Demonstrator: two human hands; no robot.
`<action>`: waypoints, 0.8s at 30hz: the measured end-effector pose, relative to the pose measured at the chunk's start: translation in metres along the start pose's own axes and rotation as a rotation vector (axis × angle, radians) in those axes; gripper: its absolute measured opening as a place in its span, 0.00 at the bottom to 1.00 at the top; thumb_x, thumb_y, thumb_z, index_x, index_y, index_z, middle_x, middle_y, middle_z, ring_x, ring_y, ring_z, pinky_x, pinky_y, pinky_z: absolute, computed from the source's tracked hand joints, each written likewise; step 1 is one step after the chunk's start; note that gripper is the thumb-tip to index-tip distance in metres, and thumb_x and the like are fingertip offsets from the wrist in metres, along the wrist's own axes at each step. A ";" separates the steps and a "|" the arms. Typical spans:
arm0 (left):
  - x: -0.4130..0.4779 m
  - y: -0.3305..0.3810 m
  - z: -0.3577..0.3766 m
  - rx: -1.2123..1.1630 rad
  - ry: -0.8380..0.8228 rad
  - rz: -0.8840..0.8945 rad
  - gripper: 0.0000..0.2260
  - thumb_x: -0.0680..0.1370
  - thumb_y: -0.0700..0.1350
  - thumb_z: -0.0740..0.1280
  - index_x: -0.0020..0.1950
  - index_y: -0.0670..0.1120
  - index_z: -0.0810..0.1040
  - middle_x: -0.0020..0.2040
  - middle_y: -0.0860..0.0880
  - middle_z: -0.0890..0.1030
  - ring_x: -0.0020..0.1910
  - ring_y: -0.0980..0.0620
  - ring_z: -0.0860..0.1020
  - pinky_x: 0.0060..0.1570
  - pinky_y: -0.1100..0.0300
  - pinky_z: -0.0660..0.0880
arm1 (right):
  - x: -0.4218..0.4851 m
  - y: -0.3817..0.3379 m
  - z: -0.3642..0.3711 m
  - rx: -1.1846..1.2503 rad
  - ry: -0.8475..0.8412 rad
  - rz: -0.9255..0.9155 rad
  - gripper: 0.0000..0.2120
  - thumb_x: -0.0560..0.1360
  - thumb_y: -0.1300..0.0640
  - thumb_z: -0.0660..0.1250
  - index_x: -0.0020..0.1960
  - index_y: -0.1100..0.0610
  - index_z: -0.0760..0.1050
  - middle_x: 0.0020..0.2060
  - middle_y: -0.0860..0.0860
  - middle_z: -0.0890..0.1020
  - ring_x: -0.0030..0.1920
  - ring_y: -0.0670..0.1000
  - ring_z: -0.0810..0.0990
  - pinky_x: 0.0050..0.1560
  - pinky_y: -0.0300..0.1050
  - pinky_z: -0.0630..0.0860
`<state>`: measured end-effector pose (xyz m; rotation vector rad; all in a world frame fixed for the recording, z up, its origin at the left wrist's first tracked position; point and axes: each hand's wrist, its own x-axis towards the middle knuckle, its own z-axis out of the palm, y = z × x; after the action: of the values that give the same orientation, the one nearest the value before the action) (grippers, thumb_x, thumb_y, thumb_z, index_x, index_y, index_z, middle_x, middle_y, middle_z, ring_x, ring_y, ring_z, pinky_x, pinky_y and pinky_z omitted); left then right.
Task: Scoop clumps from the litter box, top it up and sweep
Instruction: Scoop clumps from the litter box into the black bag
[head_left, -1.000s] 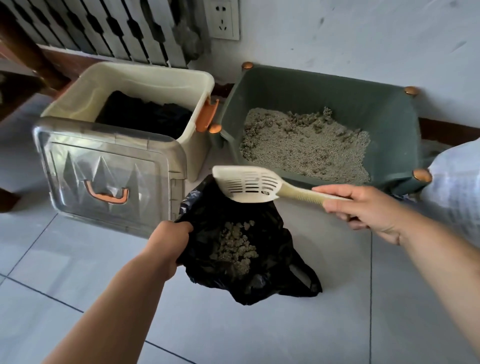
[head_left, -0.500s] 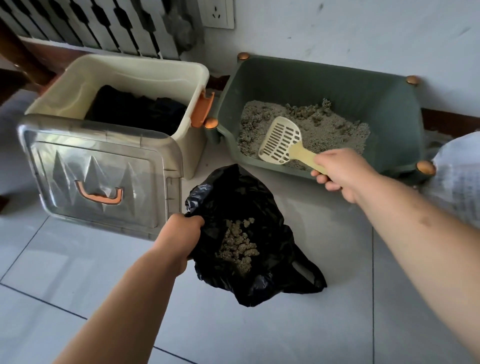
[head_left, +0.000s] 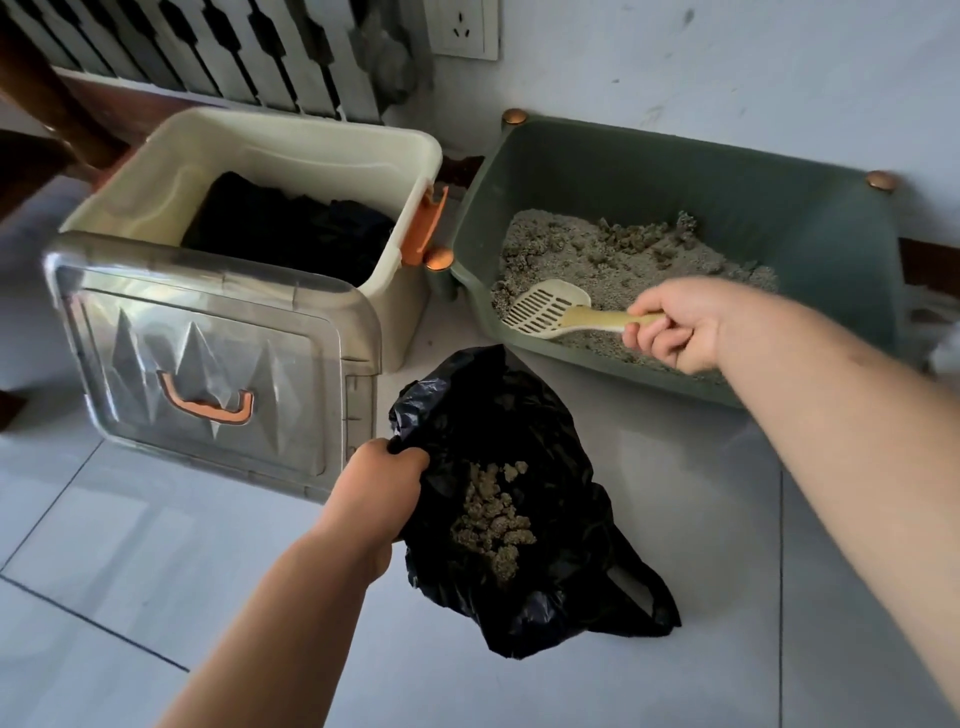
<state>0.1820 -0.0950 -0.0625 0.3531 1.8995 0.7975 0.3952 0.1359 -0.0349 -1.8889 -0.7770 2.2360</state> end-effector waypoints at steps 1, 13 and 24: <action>0.000 0.000 0.000 0.002 0.001 -0.003 0.04 0.76 0.38 0.61 0.48 0.45 0.73 0.41 0.46 0.70 0.40 0.46 0.68 0.39 0.50 0.63 | 0.001 0.012 0.003 0.119 -0.022 -0.004 0.09 0.81 0.60 0.55 0.54 0.65 0.69 0.31 0.51 0.69 0.17 0.41 0.62 0.13 0.30 0.56; -0.003 0.000 -0.001 -0.064 0.012 -0.042 0.11 0.78 0.39 0.63 0.56 0.33 0.75 0.41 0.39 0.79 0.40 0.44 0.77 0.41 0.50 0.71 | 0.063 0.041 0.089 0.560 0.174 -0.340 0.11 0.81 0.55 0.59 0.42 0.59 0.70 0.34 0.53 0.74 0.26 0.44 0.66 0.21 0.33 0.59; -0.006 -0.001 -0.004 -0.052 0.076 -0.041 0.06 0.80 0.41 0.64 0.53 0.41 0.79 0.48 0.36 0.85 0.48 0.36 0.84 0.52 0.41 0.80 | 0.080 0.048 0.043 0.479 0.126 -0.444 0.05 0.81 0.57 0.60 0.47 0.57 0.72 0.35 0.51 0.73 0.21 0.40 0.66 0.16 0.31 0.56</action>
<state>0.1812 -0.1009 -0.0581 0.2541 1.9466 0.8414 0.3487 0.1139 -0.1237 -1.4454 -0.5143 1.8060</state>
